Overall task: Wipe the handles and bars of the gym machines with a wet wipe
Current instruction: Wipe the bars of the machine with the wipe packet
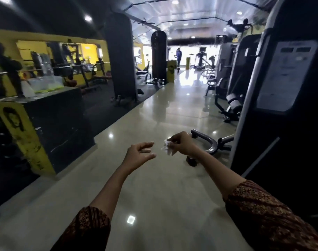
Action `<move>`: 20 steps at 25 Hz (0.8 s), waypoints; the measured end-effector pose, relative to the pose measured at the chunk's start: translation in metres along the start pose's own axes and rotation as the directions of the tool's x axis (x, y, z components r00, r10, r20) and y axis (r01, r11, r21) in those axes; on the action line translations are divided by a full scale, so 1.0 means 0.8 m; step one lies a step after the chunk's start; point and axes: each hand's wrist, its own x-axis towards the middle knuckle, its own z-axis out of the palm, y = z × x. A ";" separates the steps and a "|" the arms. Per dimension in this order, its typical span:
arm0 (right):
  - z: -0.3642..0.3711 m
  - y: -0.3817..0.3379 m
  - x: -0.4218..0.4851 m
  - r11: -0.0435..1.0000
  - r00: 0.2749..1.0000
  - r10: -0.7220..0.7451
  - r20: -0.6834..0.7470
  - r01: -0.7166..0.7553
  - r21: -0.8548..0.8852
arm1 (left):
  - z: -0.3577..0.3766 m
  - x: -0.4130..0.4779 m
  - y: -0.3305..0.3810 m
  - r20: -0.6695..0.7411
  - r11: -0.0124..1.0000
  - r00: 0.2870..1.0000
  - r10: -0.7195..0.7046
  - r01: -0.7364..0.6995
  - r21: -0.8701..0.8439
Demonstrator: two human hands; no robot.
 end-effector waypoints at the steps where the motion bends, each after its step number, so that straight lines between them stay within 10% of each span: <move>1: 0.005 0.009 0.020 1.000 0.999 0.027 -0.032 -0.027 0.013 | -0.003 0.030 -0.012 0.024 1.000 1.000 0.006 -0.005 -0.027; 11: -0.039 0.074 0.072 0.932 0.871 0.331 -0.363 -0.362 -0.017 | 0.076 0.235 -0.044 0.413 0.979 0.900 0.139 -0.062 -0.195; 20: -0.157 0.175 -0.012 0.783 0.606 0.485 -0.630 -0.622 0.003 | 0.289 0.307 -0.006 0.712 0.935 0.615 0.340 -0.140 -0.326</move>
